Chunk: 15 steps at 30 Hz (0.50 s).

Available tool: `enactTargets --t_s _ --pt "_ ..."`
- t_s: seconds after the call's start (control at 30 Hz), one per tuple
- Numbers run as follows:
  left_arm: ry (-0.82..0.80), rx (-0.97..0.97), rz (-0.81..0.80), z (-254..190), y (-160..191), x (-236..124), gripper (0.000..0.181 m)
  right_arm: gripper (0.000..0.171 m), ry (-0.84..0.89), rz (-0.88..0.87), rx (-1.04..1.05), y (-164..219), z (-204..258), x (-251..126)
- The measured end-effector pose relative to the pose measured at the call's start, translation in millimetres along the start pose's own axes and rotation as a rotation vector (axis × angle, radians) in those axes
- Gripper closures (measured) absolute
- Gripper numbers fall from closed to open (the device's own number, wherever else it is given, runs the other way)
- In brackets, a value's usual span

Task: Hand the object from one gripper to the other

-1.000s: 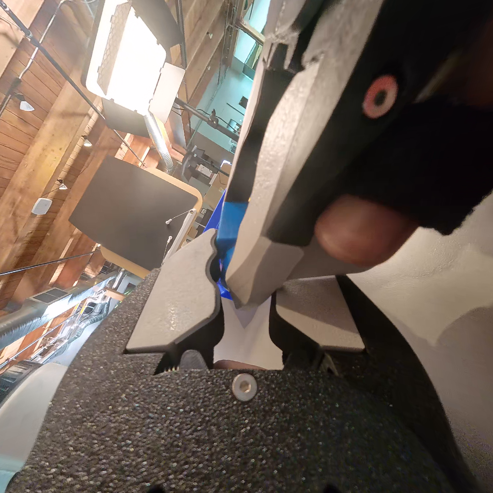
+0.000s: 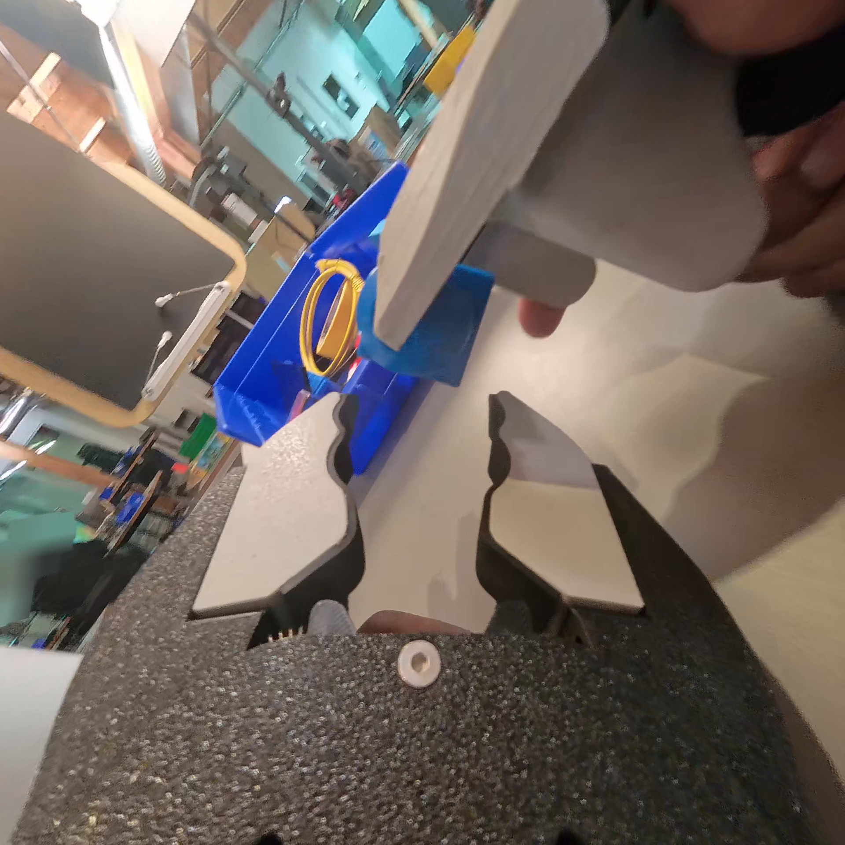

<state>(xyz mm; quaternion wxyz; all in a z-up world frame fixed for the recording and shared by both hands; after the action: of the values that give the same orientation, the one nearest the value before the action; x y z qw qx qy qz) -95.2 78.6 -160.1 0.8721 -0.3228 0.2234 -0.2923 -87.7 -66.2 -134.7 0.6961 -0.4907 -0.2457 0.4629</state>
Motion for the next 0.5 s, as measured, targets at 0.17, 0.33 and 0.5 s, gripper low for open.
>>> enactTargets --t_s 0.17,0.33,0.5 --pt "0.104 -0.089 -0.296 3.5 -10.7 -17.1 0.113 0.104 -0.201 0.031 0.158 3.8 1.4 5.5" --pt "0.118 -0.153 -0.401 8.5 -12.5 -23.6 0.118 0.104 -0.374 0.041 0.259 5.1 5.9 7.0" --pt "0.149 -0.128 -0.381 3.9 -14.4 -23.1 0.14 0.104 -0.388 0.033 0.283 5.6 5.1 6.5"
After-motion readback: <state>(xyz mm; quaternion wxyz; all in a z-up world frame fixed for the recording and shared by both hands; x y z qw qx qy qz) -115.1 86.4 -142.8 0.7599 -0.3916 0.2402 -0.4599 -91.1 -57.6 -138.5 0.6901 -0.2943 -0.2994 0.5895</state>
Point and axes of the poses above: each gripper's, where its closed fingertips meet, x out along the fingers, y out of its underside, z = x × y across the jaws, the point moved 10 cm from there along -x, back along the fingers, and after that the axes turned 2 degrees about y, right-handed, at the moved point
